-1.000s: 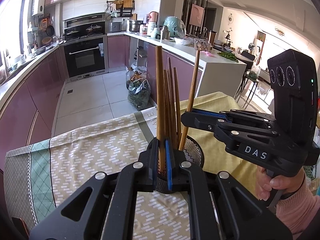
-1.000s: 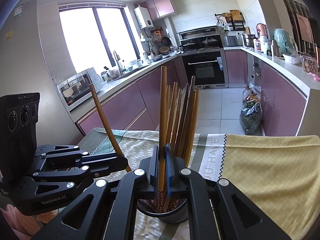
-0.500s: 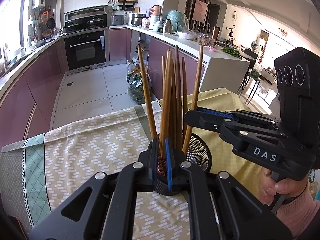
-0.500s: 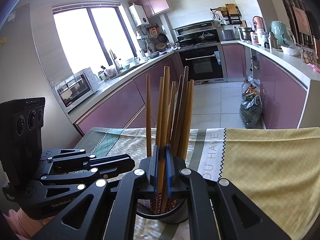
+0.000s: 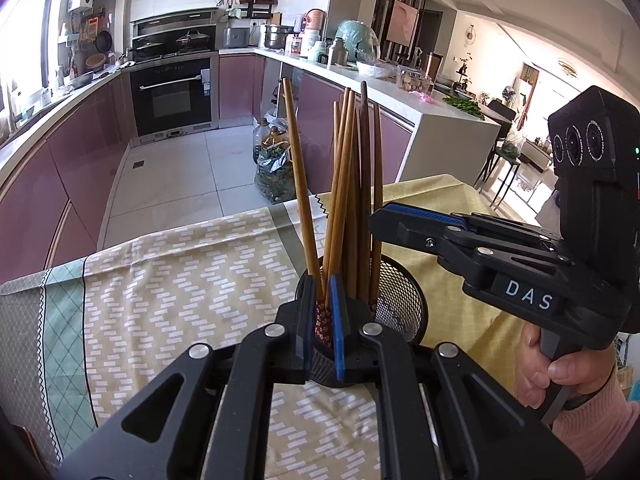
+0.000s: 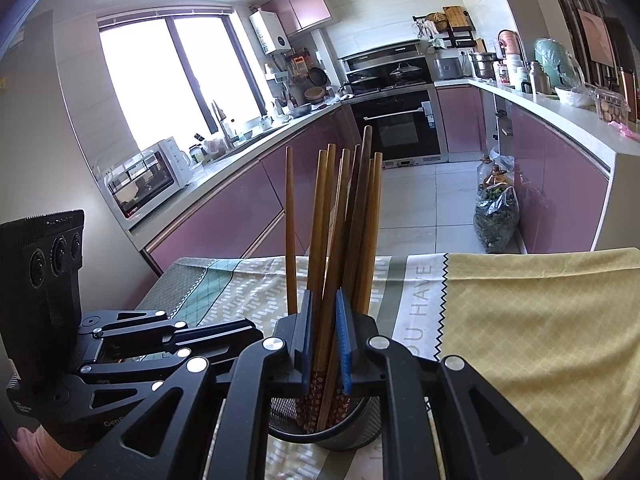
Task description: Organize utensils
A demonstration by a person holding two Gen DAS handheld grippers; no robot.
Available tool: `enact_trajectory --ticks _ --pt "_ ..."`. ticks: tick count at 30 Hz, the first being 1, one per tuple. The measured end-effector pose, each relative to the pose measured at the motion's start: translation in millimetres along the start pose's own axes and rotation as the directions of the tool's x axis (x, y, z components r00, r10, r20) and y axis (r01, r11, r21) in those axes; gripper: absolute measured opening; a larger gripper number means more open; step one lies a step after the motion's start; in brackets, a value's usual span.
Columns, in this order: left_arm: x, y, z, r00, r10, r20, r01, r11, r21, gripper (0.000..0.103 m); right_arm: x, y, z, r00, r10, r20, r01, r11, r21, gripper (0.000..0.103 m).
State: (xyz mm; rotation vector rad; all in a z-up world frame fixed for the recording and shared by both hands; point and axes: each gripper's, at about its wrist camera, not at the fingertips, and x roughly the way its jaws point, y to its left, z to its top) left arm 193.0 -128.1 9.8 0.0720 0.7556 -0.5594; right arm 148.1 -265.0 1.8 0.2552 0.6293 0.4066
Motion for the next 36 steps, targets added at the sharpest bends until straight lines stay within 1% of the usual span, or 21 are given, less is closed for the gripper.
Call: enact_trajectory --ticks 1,3,5,6,7,8,9,10,11,12,13,14,16,17,18,21,22,25,29,32,36 --pt "-1 0 -3 1.000 0.000 0.005 0.000 1.000 -0.001 0.014 -2 1 -1 1.000 -0.001 0.002 0.001 1.000 -0.001 0.016" --pt "-7 0 -7 1.000 0.010 0.023 -0.010 1.000 -0.003 0.022 -7 6 -4 1.000 -0.012 0.012 0.012 1.000 -0.022 0.030" --pt "-14 3 -12 0.998 0.028 0.051 -0.028 1.000 -0.008 0.037 -12 11 -8 0.999 -0.026 0.027 0.028 0.998 -0.048 0.038" --pt "-19 4 -15 0.997 0.043 0.069 -0.042 0.999 -0.010 0.041 -15 15 -11 0.999 -0.030 0.038 0.033 0.998 -0.062 0.040" --pt "-24 5 -18 0.995 0.055 0.088 -0.054 0.998 -0.012 0.050 -19 18 -14 0.998 -0.036 0.049 0.039 0.996 -0.076 0.046" --pt "-30 7 -23 0.991 0.074 0.110 -0.072 0.997 -0.017 0.057 -23 19 -16 0.997 -0.043 0.062 0.048 0.995 -0.086 0.057" --pt "-36 9 -26 0.986 0.102 0.134 -0.100 0.995 -0.023 0.061 -27 23 -19 0.996 -0.052 0.077 0.059 0.993 -0.097 0.063" --pt "-42 11 -30 0.980 0.124 0.154 -0.122 0.992 -0.027 0.069 -30 25 -22 0.994 -0.058 0.090 0.067 0.992 -0.107 0.068" --pt "-48 13 -34 0.973 0.148 0.177 -0.144 0.989 -0.035 0.082 -33 29 -25 0.993 -0.062 0.104 0.074 0.990 -0.118 0.073" --pt "-55 14 -38 0.964 0.174 0.200 -0.168 0.985 -0.047 0.087 -36 32 -27 0.991 -0.066 0.116 0.081 0.988 -0.128 0.076" --pt "-61 16 -42 0.955 0.196 0.224 -0.188 0.981 -0.055 0.094 -40 35 -30 0.989 -0.072 0.130 0.090 0.986 -0.139 0.082" --pt "-68 16 -46 0.946 0.213 0.246 -0.205 0.977 -0.058 0.097 -43 37 -33 0.987 -0.077 0.143 0.099 0.984 -0.147 0.085" --pt "-81 19 -52 0.925 0.254 0.283 -0.243 0.967 -0.073 0.097 -47 43 -39 0.983 -0.087 0.162 0.114 0.980 -0.165 0.090" --pt "-85 20 -55 0.918 0.263 0.295 -0.251 0.965 -0.079 0.097 -49 45 -42 0.981 -0.092 0.169 0.121 0.978 -0.170 0.095" --pt "-90 21 -58 0.912 0.274 0.306 -0.260 0.962 -0.085 0.097 -51 48 -46 0.978 -0.098 0.182 0.130 0.976 -0.174 0.096" --pt "-103 20 -67 0.891 0.301 0.341 -0.286 0.954 -0.093 0.097 -56 56 -57 0.970 -0.110 0.215 0.154 0.968 -0.200 0.096" --pt "-108 19 -71 0.882 0.310 0.354 -0.294 0.951 -0.099 0.097 -58 58 -60 0.968 -0.112 0.225 0.158 0.967 -0.202 0.096" --pt "-121 20 -83 0.866 0.321 0.383 -0.298 0.947 -0.120 0.097 -64 64 -68 0.961 -0.116 0.252 0.169 0.965 -0.201 0.096" --pt "-137 19 -97 0.836 0.350 0.422 -0.323 0.936 -0.137 0.097 -70 73 -79 0.948 -0.141 0.284 0.202 0.959 -0.198 0.096" --pt "-150 18 -109 0.821 0.356 0.447 -0.326 0.934 -0.146 0.097 -74 81 -84 0.939 -0.160 0.306 0.228 0.952 -0.204 0.096" --pt "-161 15 -120 0.802 0.370 0.469 -0.343 0.928 -0.145 0.097 -80 86 -89 0.933 -0.152 0.327 0.225 0.954 -0.198 0.096"
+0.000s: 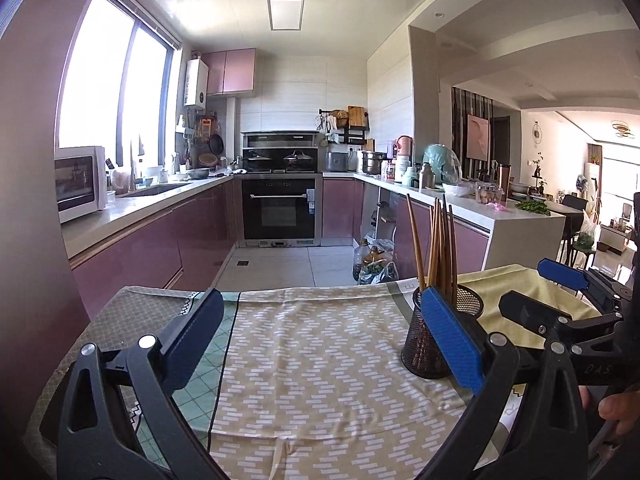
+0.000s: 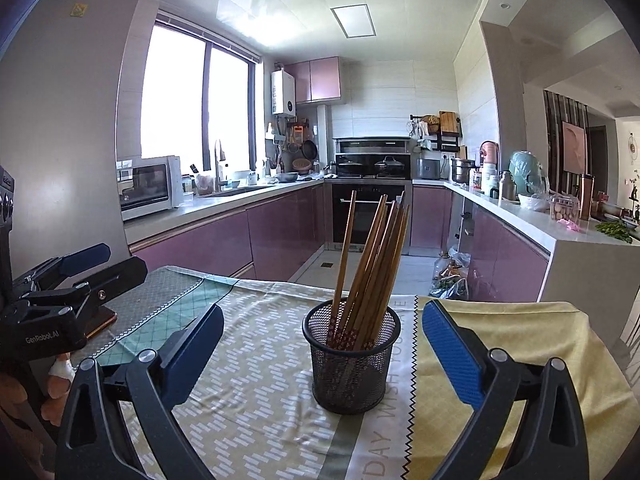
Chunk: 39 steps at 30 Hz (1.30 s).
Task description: Organize utensils
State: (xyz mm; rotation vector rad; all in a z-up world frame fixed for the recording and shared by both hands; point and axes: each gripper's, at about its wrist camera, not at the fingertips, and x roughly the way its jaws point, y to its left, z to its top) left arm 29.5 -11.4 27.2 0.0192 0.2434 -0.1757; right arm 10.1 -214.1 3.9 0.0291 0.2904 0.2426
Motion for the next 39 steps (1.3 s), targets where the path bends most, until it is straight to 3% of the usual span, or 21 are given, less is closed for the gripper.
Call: enact_trajectory --ticks 18,39 --pt "-31 -2 -6 0.997 0.028 0.070 -0.028 1.000 -0.003 0.097 -16 13 -3 0.999 -0.018 0.039 0.018 1.000 0.003 0.096" --pt "-33 -4 -17 0.993 0.052 0.109 -0.049 0.998 -0.030 0.097 -21 18 -9 0.995 -0.053 0.080 0.053 0.999 0.005 0.096"
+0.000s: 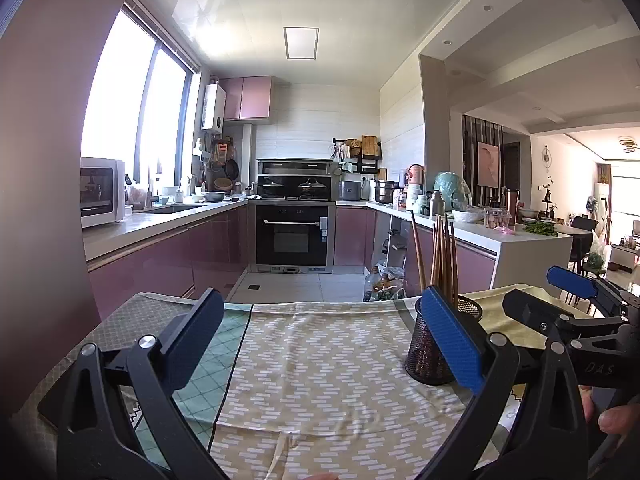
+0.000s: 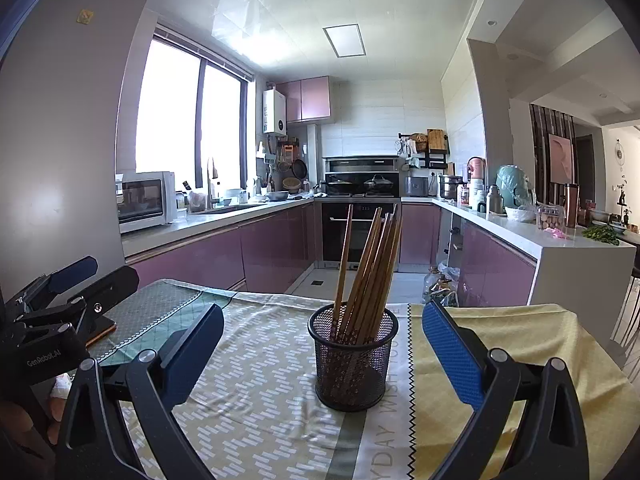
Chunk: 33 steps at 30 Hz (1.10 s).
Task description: Organize utensils
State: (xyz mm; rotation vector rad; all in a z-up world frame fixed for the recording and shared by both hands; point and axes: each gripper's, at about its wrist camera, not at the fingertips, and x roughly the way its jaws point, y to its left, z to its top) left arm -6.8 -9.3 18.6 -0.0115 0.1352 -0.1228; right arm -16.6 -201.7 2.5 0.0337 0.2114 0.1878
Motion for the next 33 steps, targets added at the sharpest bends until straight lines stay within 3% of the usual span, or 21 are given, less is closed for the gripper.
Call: enact_trajectory --ticks 33 --pt "0.5 -0.6 -1.8 1.000 0.019 0.003 -0.019 1.000 -0.018 0.097 1.8 1.3 -4.8 0.999 -0.036 0.010 0.036 0.999 0.013 0.096"
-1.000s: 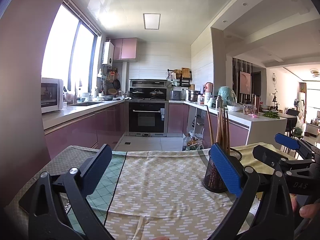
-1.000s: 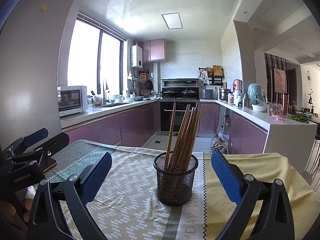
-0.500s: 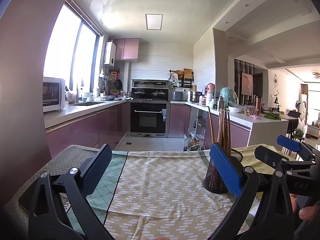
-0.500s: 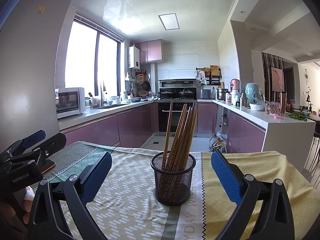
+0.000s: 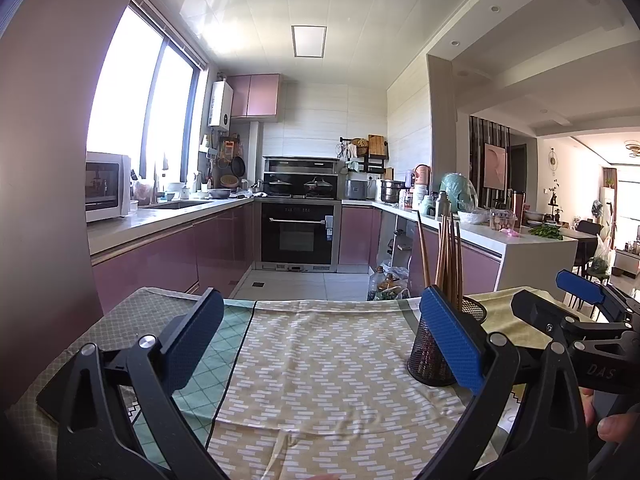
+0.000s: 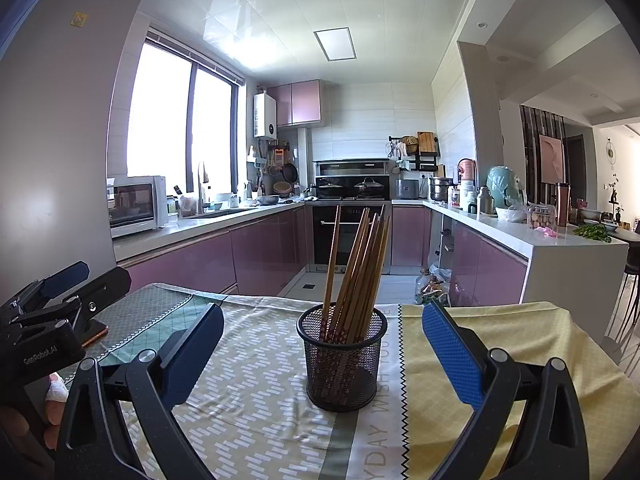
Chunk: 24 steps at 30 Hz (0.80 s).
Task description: Organize utensils
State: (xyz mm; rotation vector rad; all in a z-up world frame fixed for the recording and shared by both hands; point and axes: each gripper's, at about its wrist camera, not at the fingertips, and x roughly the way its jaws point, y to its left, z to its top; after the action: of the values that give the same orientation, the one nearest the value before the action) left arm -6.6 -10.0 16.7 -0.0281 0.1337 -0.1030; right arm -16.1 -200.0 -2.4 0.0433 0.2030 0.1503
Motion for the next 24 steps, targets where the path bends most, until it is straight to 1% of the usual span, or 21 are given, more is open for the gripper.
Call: enact_trajectory --ticks 24 --pt "-0.4 -4.6 -3.0 1.000 0.007 -0.001 -0.007 1.000 0.002 0.097 -1.0 0.2 -0.6 1.000 -0.002 -0.002 0.002 1.000 0.000 0.096"
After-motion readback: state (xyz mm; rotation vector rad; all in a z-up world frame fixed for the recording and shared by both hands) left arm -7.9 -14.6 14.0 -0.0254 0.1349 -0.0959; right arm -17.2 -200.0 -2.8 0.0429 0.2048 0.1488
